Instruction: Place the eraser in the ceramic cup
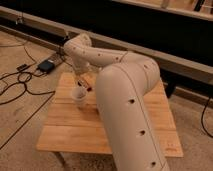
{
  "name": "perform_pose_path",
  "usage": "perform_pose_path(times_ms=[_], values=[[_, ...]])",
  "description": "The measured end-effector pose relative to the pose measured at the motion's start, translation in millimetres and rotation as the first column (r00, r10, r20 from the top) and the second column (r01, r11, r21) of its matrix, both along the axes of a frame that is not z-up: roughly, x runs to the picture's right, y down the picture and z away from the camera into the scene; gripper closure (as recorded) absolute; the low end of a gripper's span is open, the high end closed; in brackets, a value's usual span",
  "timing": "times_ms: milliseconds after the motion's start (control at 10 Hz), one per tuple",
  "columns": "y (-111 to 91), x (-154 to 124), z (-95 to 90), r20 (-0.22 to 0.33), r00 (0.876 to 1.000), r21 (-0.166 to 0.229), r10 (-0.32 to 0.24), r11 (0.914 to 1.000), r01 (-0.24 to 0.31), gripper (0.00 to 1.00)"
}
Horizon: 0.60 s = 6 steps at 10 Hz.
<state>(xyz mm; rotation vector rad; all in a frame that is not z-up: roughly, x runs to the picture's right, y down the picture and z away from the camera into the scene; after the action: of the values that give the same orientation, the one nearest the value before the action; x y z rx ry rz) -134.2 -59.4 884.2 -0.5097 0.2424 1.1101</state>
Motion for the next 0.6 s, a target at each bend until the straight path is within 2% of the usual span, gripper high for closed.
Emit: perform_pose_path(times_ms=[600], values=[[8.7,-9.2,46.0,0.007,1.000,-0.014,-0.015,0.9998,0.015,0.35]])
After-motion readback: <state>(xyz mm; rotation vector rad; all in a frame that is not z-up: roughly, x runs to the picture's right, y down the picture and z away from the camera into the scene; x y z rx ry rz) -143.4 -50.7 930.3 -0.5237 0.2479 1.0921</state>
